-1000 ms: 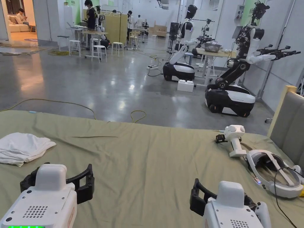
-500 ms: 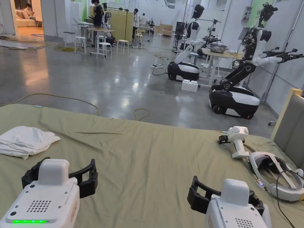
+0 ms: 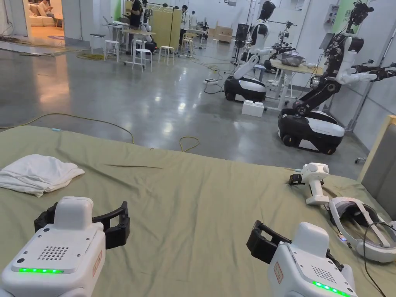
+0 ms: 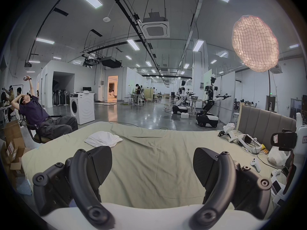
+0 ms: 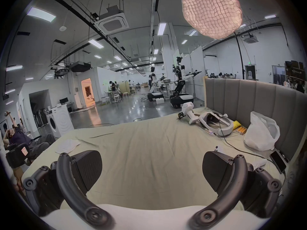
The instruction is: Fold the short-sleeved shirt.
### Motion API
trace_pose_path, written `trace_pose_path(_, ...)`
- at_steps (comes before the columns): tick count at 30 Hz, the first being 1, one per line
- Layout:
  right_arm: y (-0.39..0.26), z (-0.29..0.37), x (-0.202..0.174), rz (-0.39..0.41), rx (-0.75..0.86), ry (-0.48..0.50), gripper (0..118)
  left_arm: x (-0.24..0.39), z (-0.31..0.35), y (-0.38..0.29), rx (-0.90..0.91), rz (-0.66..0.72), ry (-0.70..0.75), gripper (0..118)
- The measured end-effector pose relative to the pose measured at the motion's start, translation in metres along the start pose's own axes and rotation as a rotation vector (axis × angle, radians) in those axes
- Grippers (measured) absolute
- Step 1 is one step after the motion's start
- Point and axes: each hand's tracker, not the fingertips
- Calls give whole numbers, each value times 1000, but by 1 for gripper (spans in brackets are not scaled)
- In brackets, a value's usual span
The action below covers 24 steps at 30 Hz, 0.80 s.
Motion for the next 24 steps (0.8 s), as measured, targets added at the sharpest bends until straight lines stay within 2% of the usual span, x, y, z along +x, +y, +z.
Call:
trace_pose_path(5,1,-5,-4,-5,-42,-73,118,0,1,-1,7,14,-29,104)
trace_pose_path(10,4,-8,0,-43,-72,-28,118,5,-1,-1,14,-9,-21,104)
trace_pose_path(24,9,-7,-7,42,-43,-20,118,5,-4,2,18,-13,-11,104)
